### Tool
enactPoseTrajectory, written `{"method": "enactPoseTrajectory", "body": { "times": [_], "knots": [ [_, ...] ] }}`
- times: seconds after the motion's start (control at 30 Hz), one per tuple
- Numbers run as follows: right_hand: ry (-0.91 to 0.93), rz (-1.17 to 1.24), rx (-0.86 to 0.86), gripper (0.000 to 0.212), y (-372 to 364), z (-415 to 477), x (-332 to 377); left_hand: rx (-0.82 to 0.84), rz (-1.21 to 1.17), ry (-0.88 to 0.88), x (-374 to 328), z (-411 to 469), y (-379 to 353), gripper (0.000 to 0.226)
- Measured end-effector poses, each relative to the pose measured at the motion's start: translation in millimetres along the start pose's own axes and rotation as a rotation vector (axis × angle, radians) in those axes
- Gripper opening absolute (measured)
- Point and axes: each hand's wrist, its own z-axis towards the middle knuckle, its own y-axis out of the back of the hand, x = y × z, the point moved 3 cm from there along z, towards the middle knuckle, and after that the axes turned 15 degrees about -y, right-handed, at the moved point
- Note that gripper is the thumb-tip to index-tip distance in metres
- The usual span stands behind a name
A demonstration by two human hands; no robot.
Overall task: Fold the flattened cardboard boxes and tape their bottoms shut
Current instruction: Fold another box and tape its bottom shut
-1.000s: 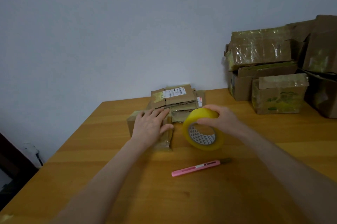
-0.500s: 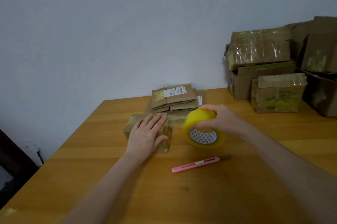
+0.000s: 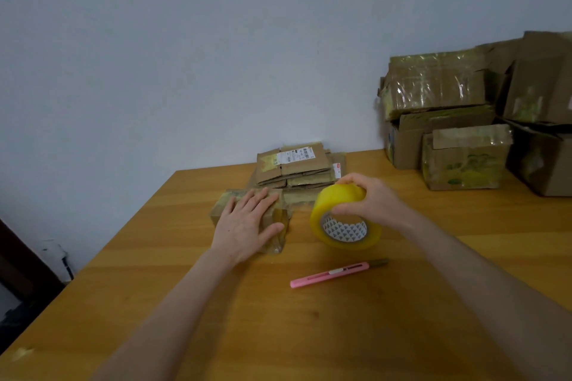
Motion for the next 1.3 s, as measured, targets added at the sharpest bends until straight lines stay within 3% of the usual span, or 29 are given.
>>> {"method": "enactPoseTrajectory", "body": {
  "times": [0.13,0.27,0.33,0.43,0.53,0.73,0.87,0.97,1.17,1.3],
  "knots": [
    [-0.021,-0.019,-0.035,0.056,-3,-4,6,-0.012,0.015,0.013,-10,-1,11,0.082],
    [-0.021,-0.042,-0.032,0.056,-4,-6,10,-0.27,0.004,-0.201,-61,-10,29,0.044],
    [-0.02,-0.051,-0.034,0.055,-2,-7,12,-0.219,-0.109,-0.287,-98,-11,26,0.033],
    [-0.015,-0.058,-0.027,0.056,-1,-7,11,0.024,-0.155,-0.191,-131,-7,4,0.039],
    [-0.015,-0.062,-0.016,0.058,-1,-6,9,0.073,-0.15,-0.137,-133,-7,-11,0.034],
    [-0.025,-0.011,0.027,0.061,2,-6,6,-0.02,-0.066,-0.02,-94,-54,3,0.032],
    [-0.053,0.021,0.025,0.06,-1,-4,9,-0.337,-0.218,0.182,-52,-58,37,0.039],
    [-0.061,0.0,0.009,0.062,-4,-7,13,-0.48,-0.181,0.262,-38,-22,47,0.026],
    [-0.04,-0.004,0.007,0.055,-5,-13,11,-0.273,-0.184,0.308,-49,23,16,0.041],
    [-0.035,-0.018,0.029,0.054,-5,-12,11,-0.265,-0.153,0.232,-39,19,13,0.045]
  ]
}}
